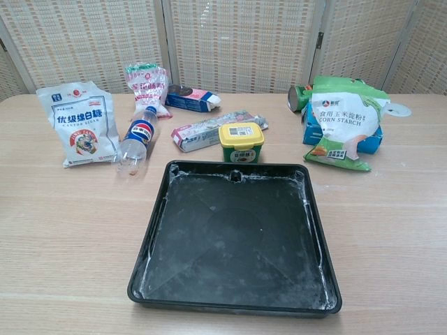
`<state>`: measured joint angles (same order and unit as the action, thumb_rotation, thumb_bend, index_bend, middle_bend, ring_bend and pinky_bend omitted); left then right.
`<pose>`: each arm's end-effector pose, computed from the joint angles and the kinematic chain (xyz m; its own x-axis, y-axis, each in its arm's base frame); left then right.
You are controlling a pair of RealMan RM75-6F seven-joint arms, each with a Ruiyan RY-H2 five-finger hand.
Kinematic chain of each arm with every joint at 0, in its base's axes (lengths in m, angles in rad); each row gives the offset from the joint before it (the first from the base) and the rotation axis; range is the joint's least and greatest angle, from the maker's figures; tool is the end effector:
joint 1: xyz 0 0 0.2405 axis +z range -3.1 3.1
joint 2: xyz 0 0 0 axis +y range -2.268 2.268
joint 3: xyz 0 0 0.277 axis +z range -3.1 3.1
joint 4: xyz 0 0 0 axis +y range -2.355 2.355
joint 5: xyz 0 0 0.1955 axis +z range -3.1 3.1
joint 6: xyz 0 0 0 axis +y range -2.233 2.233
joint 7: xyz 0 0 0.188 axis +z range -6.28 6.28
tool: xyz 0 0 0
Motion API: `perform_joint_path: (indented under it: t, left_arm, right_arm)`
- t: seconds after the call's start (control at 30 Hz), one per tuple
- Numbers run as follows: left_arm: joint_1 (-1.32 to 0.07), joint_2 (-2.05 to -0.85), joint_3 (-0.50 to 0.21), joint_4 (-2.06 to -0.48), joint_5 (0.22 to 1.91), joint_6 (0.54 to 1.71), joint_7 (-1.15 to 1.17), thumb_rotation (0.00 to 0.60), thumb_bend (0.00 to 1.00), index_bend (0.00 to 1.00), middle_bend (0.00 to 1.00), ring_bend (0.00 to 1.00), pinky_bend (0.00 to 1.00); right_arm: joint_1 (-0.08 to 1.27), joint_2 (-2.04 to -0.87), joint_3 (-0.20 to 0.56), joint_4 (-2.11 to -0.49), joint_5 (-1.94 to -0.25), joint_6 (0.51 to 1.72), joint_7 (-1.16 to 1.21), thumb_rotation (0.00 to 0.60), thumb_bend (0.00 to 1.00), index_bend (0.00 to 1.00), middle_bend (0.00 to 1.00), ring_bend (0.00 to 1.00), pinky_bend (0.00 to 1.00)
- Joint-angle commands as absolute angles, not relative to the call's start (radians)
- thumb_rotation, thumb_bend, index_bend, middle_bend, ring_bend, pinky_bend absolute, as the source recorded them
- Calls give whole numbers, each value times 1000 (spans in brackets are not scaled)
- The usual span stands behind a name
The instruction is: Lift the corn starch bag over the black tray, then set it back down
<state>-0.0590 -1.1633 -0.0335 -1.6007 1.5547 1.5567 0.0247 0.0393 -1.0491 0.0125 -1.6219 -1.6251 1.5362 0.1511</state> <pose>-0.3156 0.2135 0.1731 0.3894 -0.0420 0.9201 0.9196 -0.0387 -0.3910 -0.3138 -0.2026 0.1959 0.3168 -0.0176 0.9483 -0.9453 -0.0882 0.3142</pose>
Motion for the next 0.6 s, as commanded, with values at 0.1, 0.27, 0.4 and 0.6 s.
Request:
perform_joint_path:
  t: [0.1, 0.27, 0.4, 0.6]
  left_arm:
    - [-59, -1167, -34, -1598, 1550, 1554, 27, 600, 438, 187, 128, 160, 23]
    - [-52, -1167, -32, -1596, 1548, 1562, 26, 600, 438, 185, 127, 160, 22]
    - [-51, -1166, -32, -1598, 1548, 1564, 23, 600, 438, 186, 128, 160, 23]
    - [-50, -1168, -30, -1597, 1556, 1567, 19, 600, 438, 187, 128, 160, 22]
  right_arm:
    - [47, -1051, 14, -1622, -1624, 1526, 148, 600, 407, 156, 207, 239, 248]
    - [57, -1050, 14, -1624, -1624, 1513, 149, 600, 406, 158, 207, 240, 248]
    - [77, -1059, 25, -1617, -1611, 1487, 167, 600, 406, 158, 207, 242, 248]
    - [159, -1061, 76, -1601, -1541, 1370, 213, 600, 400, 158, 213, 253, 254]
